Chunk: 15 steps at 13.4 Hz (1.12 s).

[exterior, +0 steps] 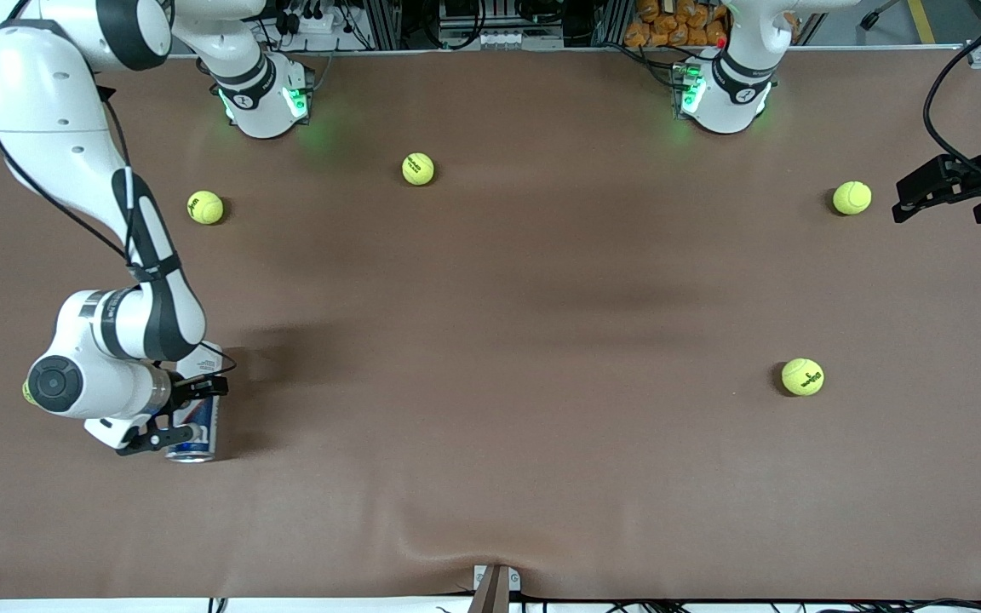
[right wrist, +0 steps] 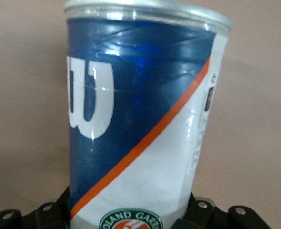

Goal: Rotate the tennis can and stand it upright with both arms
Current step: 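Lift the can with the right gripper and carry it toward table center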

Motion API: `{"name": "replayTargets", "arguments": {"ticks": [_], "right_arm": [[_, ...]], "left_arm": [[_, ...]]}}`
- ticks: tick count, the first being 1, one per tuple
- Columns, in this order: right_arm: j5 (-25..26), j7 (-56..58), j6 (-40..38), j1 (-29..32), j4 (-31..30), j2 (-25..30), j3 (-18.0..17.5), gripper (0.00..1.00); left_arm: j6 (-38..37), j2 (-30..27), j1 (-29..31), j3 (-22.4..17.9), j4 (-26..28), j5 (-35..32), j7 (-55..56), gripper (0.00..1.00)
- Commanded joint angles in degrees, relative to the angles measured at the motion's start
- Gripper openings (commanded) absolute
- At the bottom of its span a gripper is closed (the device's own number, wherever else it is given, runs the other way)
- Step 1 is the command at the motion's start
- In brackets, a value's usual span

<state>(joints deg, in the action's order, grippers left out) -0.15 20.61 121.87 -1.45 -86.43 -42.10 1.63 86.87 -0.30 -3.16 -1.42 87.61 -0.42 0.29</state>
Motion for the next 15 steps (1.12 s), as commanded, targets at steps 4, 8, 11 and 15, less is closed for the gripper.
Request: {"name": "replayTargets", "arguments": {"ticks": [4, 8, 11, 15], "right_arm": [[-0.4, 20.4, -0.6, -0.8, 1.8, 1.1, -10.3, 0.86], [1.0, 25.4, -0.3, -7.7, 1.8, 1.1, -14.7, 0.86], [7.6, 25.5, 2.2, -13.5, 1.9, 0.6, -14.7, 0.86], [18.1, 25.0, 5.3, -22.6, 1.9, -0.3, -14.3, 0.86]], "left_arm": [[-0.2, 0.0, -0.1, 0.0, -0.2, -0.6, -1.1, 1.0], [-0.1, 0.0, -0.2, 0.0, -0.3, -0.6, -0.6, 1.0], [-0.1, 0.1, -0.2, 0.0, -0.4, -0.6, -1.0, 1.0], [-0.1, 1.1, -0.6, 0.0, -0.9, -1.1, -0.7, 1.0]]}}
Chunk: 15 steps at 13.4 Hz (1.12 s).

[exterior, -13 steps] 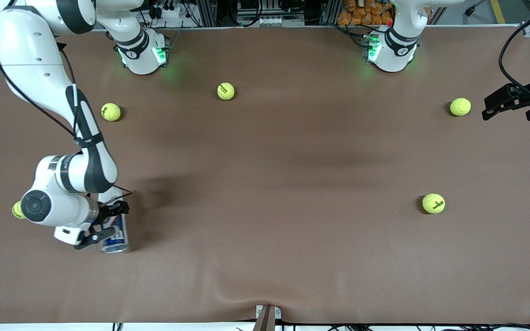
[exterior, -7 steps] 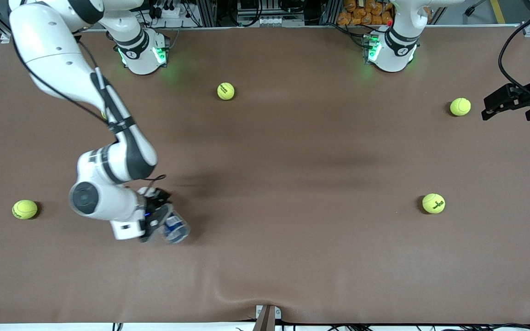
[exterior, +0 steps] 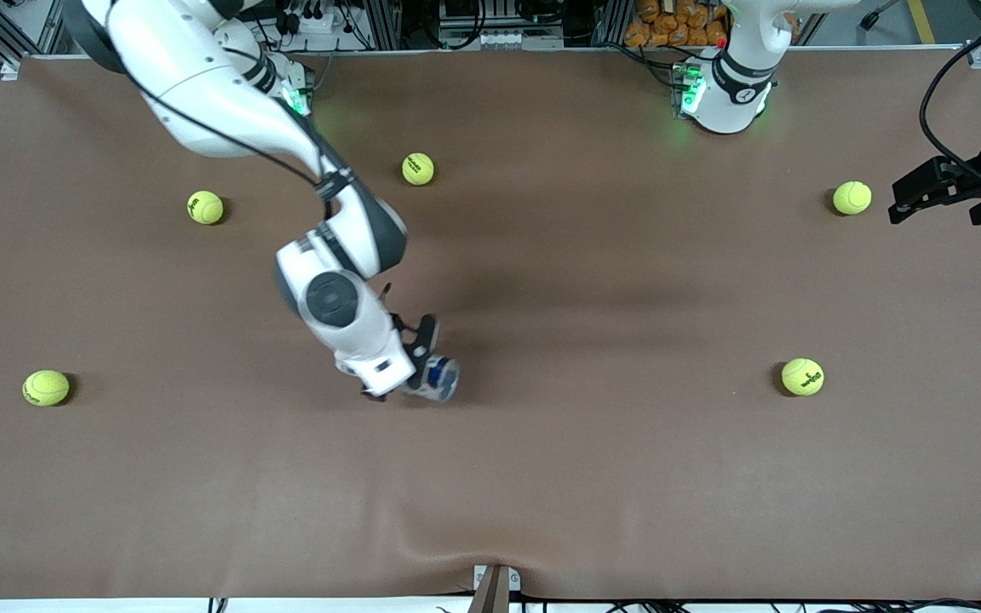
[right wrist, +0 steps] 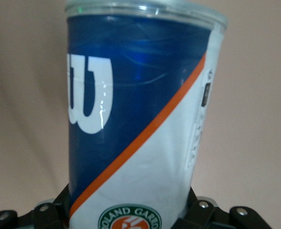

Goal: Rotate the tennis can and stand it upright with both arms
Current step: 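Lift the can with the right gripper and carry it toward table center, then lower the can lying flat at center and open the right gripper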

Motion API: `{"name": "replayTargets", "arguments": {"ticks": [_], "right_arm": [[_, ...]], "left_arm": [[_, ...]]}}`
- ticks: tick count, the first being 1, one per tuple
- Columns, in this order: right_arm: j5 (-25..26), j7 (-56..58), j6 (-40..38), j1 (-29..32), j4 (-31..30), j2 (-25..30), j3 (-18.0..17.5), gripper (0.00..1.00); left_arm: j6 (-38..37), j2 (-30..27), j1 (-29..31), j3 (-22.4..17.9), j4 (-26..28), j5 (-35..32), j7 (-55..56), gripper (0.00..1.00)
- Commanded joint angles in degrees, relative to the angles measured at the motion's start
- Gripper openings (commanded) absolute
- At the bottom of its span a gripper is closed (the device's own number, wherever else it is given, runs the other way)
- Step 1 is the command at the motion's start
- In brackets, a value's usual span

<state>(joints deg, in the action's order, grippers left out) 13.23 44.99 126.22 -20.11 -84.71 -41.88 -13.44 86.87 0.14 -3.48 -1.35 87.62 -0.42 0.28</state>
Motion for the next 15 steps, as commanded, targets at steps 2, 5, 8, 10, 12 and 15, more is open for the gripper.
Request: {"name": "replayTargets", "arguments": {"ticks": [2, 5, 8, 10, 12, 15], "right_arm": [[8.8, 0.2, 3.4, -7.5, 0.2, -2.0, 1.0, 0.86], [9.4, -2.6, 4.9, -10.2, 0.6, -4.6, 1.5, 0.86], [9.7, -5.8, 6.0, -16.7, 1.3, -5.8, 6.1, 1.0], [9.0, -6.8, 5.9, -17.2, 1.7, -5.1, 6.9, 1.0], [7.8, -6.7, 3.2, -16.9, 2.4, -1.5, 6.4, 1.0], [-2.0, -7.1, -5.2, -16.8, 2.5, 5.1, 6.7, 1.0]], "left_arm": [[-0.1, 0.7, -0.4, -0.1, -1.0, -1.0, -0.7, 1.0], [-0.1, 0.9, -0.1, -0.1, -0.8, -0.7, -0.7, 1.0], [-0.3, 1.6, 0.4, -0.1, -0.6, -0.5, -0.9, 1.0], [-1.4, 2.0, 0.1, -0.1, -0.6, -0.5, -0.9, 1.0], [-2.7, 2.2, 0.0, -0.1, -0.6, -0.4, -1.2, 1.0], [-5.1, 5.0, -0.3, 0.4, -0.5, 0.7, -1.2, 1.0]]}}
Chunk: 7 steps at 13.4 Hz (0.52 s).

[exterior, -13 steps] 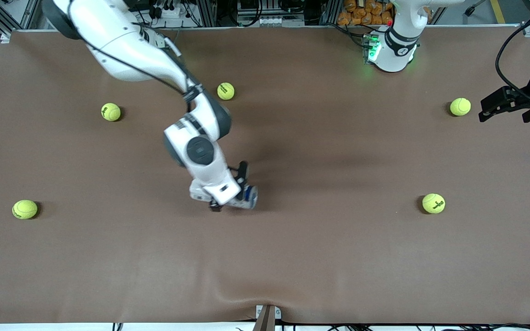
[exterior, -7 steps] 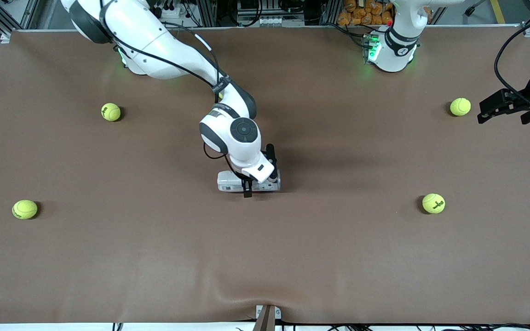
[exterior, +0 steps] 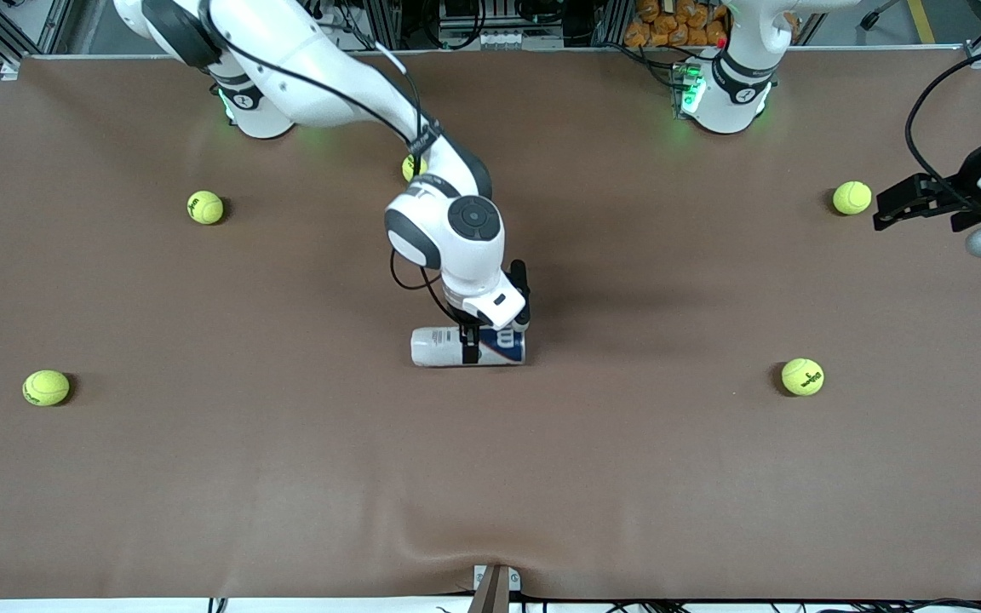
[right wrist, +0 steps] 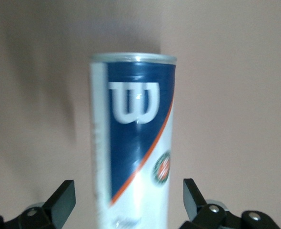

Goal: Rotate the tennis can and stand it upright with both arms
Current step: 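Lower the can lying flat at center and open the right gripper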

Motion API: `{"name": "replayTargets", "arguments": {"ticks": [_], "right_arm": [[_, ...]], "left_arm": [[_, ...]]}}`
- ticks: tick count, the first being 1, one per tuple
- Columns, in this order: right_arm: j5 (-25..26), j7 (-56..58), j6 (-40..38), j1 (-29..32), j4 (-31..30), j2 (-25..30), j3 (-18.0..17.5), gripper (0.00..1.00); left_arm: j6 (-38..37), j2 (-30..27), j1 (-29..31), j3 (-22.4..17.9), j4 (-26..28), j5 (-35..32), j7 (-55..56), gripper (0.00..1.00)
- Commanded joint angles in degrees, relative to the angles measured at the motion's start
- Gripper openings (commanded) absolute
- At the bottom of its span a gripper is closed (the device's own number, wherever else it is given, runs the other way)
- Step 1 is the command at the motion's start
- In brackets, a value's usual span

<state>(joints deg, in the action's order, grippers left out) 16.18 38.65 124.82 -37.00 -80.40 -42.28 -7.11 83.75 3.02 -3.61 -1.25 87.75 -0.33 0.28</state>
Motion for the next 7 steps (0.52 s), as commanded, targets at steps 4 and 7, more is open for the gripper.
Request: {"name": "replayTargets", "arguments": {"ticks": [4, 7], "right_arm": [[-7.4, -9.7, -11.0, 5.8, -1.8, 9.8, 0.6, 1.0], [-7.6, -16.9, -14.6, 15.2, -2.0, 12.2, 0.5, 1.0]], "left_arm": [[-1.9, 7.1, -0.3, 0.4, -1.2, 8.8, -1.2, 1.0], [-1.8, 12.7, 0.3, 0.5, -2.8, 13.1, -2.3, 1.0]]}}
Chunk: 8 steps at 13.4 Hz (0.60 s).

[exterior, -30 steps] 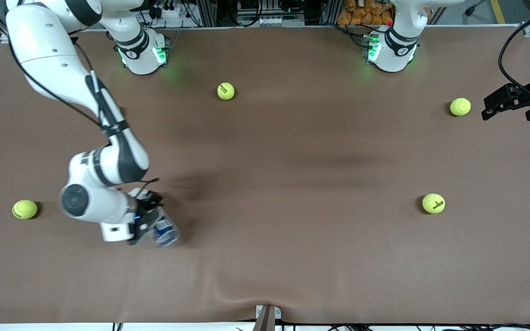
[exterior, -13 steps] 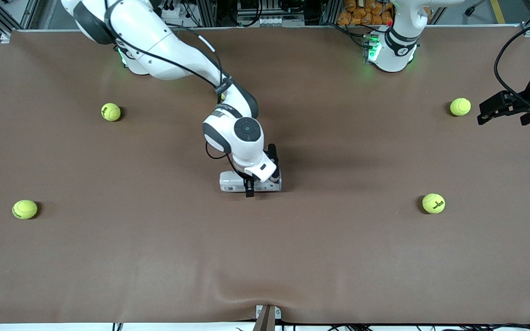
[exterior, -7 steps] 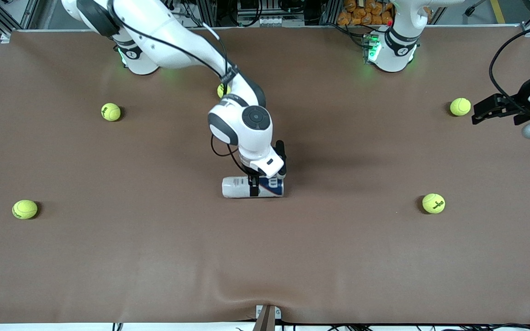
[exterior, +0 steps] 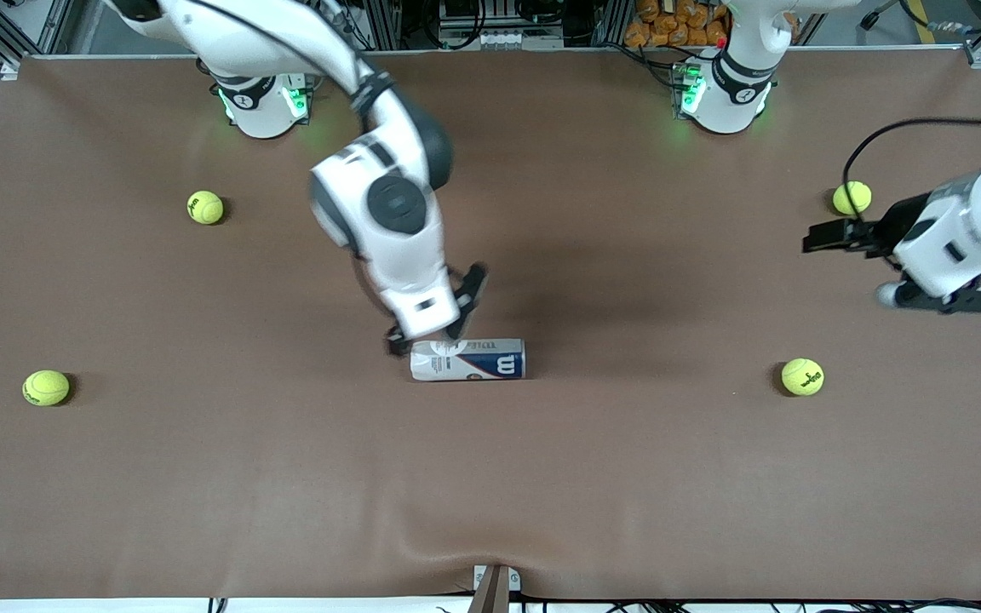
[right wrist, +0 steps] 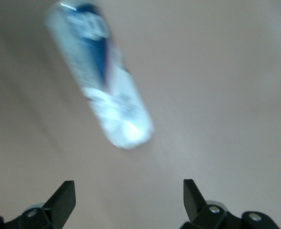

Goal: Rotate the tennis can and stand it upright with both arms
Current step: 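Retract the right gripper while the left gripper reaches toward the can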

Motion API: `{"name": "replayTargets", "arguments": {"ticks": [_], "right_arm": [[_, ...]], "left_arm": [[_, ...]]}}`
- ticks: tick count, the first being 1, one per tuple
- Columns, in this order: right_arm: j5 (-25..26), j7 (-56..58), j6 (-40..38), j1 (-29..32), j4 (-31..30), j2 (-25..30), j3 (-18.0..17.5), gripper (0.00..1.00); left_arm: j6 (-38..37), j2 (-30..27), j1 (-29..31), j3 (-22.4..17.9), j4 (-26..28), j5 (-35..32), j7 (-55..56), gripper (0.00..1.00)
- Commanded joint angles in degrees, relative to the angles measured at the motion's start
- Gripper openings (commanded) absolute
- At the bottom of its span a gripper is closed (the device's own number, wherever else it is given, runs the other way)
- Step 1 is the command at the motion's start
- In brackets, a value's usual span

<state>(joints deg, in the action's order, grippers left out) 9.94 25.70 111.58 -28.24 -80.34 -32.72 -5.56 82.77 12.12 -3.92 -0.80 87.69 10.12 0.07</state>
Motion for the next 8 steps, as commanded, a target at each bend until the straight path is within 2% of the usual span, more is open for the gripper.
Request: {"name": "replayTargets", "arguments": {"ticks": [1, 2, 4, 8], "right_arm": [[-1.4, -4.3, -1.5, 9.8, -2.1, 3.2, -1.0, 1.0], [-2.1, -4.4, -1.6, 13.3, -2.1, 3.5, -1.1, 1.0], [-8.9, -4.3, -4.5, 20.6, -2.3, 5.5, -1.0, 1.0], [-9.6, -8.7, -15.6, 27.8, -2.6, 12.9, -0.8, 1.0]], "left_arm": [[-0.9, 4.8, 0.7, -0.2, -2.8, 6.8, -2.4, 1.0], [-0.7, 6.0, 0.7, -0.2, -2.8, 10.5, -2.4, 1.0], [-0.6, 8.5, 0.9, -0.2, -2.8, 16.0, -3.2, 1.0], [2.1, 13.3, 1.0, -0.2, -1.2, 25.4, -13.2, 1.0]]}}
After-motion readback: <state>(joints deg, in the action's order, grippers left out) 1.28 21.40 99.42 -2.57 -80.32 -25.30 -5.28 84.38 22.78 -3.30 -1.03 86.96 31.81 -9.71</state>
